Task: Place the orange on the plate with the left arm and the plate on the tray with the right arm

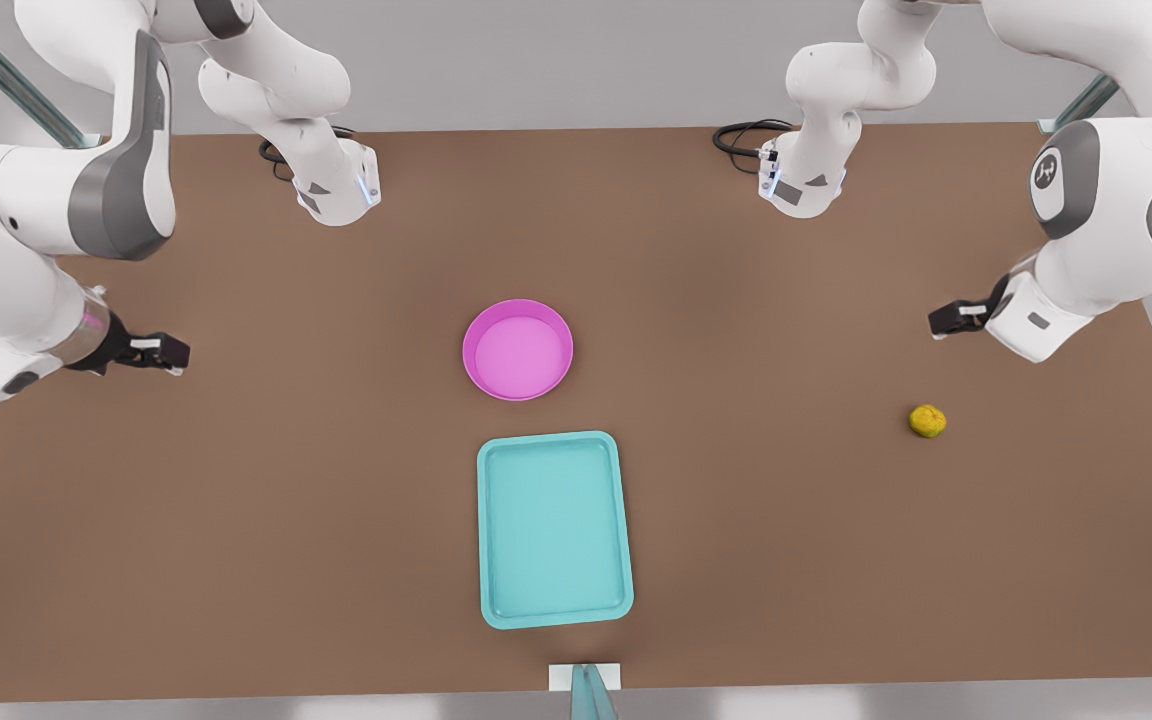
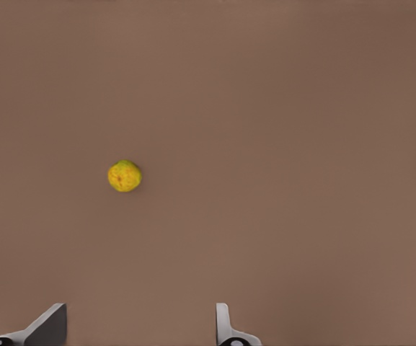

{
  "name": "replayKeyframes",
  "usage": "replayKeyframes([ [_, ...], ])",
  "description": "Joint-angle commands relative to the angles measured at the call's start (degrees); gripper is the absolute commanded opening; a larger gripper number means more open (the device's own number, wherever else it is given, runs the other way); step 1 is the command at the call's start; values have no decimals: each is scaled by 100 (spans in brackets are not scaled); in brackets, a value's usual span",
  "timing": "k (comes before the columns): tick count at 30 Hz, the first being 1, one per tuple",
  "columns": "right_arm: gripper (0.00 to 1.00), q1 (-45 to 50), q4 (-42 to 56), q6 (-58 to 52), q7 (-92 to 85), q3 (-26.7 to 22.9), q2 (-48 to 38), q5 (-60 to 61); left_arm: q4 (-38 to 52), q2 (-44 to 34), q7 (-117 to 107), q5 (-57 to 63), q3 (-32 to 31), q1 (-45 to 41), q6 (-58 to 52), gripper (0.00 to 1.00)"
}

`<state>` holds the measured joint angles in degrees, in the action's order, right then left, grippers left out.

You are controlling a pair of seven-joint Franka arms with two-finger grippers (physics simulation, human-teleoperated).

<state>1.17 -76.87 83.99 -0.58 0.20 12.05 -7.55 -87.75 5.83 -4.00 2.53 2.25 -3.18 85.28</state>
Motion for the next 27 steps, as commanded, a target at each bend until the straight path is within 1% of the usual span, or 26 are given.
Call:
replayKeyframes([
  [1, 100, 15, -3, 434, -56, -2, -9, 52, 4, -3, -224, 46, 4, 19, 366, 100],
  [3, 100, 6, -3, 426, -65, -2, -9, 60, 4, 6, -303, 37, 30, 19, 358, 100],
  [5, 100, 6, -12, 426, -65, -2, -9, 52, -66, 409, -321, 20, 179, 19, 437, 100],
  [6, 100, 6, -12, 426, -65, -2, -9, 52, -101, 717, -391, -6, 293, 28, 805, 100],
  [7, 100, 6, -12, 426, -65, -2, -9, 52, -356, 955, -400, -41, 399, 45, 1384, 100],
  [8, 100, 6, -12, 426, -65, -2, -9, 52, -541, 1289, -120, -630, 671, 124, 1992, 100],
  [10, 100, 6, -38, 434, -65, -11, -9, 52, -1208, 1544, 909, -718, 804, 230, 3152, 100],
  [12, 100, 6, -47, 426, -65, -2, -9, 52, -1710, 1632, 1366, -674, 812, 238, 3872, 100],
  [14, 100, 6, -47, 426, -65, -2, -1, 52, -1842, 1843, 1718, -666, 918, 396, 4163, 100],
  [17, 100, 6, -47, 426, -65, -2, 17, 52, -1930, 2054, 2508, -657, 970, 458, 4286, 100],
  [21, 100, 6, -56, 417, -83, -2, 35, 52, -1982, 2282, 2676, -648, 979, 529, 4427, 100],
  [23, 100, 6, -91, 417, -91, -2, 35, 52, -2167, 2317, 2676, -648, 979, 529, 4480, 100],
  [27, 100, 6, -91, 294, -91, -11, 52, 52, -2167, 2520, 2667, -657, 979, 537, 4568, 100],
])
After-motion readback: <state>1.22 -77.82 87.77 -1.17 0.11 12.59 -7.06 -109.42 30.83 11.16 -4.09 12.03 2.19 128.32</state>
